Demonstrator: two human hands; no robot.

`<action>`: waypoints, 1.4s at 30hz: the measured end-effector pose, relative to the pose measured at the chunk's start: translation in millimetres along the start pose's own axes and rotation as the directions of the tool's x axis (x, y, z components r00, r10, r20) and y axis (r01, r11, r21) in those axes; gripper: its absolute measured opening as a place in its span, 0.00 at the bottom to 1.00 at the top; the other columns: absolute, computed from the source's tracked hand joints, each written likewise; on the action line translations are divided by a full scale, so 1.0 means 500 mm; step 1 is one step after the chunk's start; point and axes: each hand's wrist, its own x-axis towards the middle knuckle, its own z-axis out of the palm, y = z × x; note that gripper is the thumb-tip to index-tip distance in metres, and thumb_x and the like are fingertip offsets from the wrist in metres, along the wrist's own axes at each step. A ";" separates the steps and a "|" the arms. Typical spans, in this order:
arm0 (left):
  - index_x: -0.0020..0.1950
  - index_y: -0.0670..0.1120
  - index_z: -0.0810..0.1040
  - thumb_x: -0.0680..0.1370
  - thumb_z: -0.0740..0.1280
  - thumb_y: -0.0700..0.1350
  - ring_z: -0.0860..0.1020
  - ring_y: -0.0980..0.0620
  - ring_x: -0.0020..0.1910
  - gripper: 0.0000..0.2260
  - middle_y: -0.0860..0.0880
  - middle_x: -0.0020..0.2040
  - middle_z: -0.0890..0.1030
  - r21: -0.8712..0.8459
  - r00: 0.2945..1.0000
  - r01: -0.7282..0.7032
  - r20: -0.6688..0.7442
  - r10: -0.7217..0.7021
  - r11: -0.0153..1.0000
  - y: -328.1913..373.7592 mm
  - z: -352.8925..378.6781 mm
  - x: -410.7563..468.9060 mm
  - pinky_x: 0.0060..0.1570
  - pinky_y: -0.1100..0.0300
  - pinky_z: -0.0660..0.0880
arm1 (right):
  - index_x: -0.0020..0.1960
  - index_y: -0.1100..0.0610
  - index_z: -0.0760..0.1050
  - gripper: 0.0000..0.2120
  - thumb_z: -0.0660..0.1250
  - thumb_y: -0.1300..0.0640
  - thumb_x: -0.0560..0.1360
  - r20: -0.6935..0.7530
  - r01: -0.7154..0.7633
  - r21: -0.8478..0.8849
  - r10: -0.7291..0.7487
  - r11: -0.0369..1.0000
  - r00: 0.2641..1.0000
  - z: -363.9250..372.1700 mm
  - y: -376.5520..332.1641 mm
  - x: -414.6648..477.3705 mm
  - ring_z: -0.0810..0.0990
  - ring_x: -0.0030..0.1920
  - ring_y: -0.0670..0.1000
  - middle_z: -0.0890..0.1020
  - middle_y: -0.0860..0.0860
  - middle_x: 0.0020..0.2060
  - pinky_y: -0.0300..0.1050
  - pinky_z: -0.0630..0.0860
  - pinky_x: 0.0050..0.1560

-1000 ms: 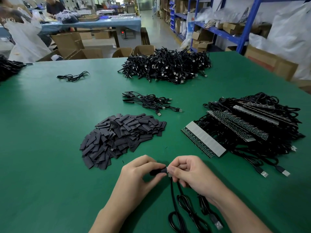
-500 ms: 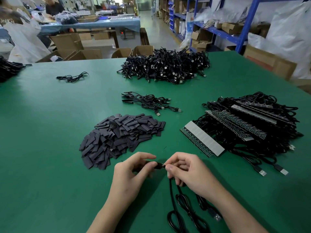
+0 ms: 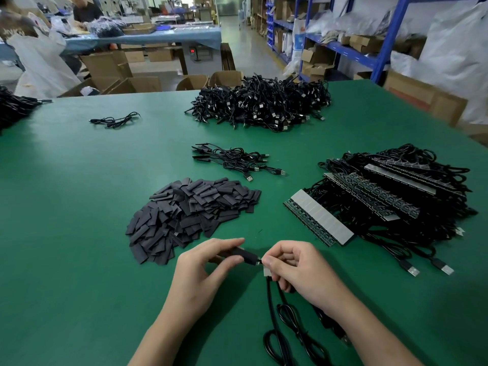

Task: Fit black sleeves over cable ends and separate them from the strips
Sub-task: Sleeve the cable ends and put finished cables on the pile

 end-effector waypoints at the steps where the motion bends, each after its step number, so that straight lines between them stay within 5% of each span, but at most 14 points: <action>1: 0.57 0.58 0.85 0.74 0.73 0.50 0.84 0.57 0.48 0.11 0.62 0.49 0.85 -0.008 1.000 0.001 0.006 -0.001 1.000 -0.001 -0.001 0.001 0.49 0.68 0.76 | 0.42 0.54 0.82 0.08 0.71 0.57 0.79 -0.001 0.000 -0.002 0.000 1.000 1.000 0.000 0.000 0.000 0.77 0.30 0.48 0.82 0.50 0.32 0.41 0.75 0.32; 6: 0.49 0.56 0.87 0.70 0.77 0.49 0.85 0.56 0.44 0.08 0.59 0.44 0.87 -0.107 0.998 0.045 0.047 -0.040 0.993 -0.002 0.000 -0.002 0.48 0.67 0.78 | 0.42 0.55 0.82 0.07 0.72 0.57 0.79 -0.005 0.003 -0.015 -0.003 1.000 1.000 0.002 -0.002 -0.002 0.77 0.29 0.47 0.82 0.48 0.31 0.40 0.74 0.32; 42: 0.50 0.57 0.86 0.70 0.78 0.49 0.86 0.55 0.43 0.10 0.57 0.43 0.87 -0.163 0.995 0.083 0.065 -0.073 0.983 0.003 0.009 -0.008 0.47 0.64 0.81 | 0.43 0.48 0.80 0.07 0.71 0.58 0.78 -0.033 0.134 -0.108 -0.138 0.985 0.990 0.015 -0.007 -0.012 0.76 0.28 0.45 0.85 0.51 0.34 0.40 0.77 0.35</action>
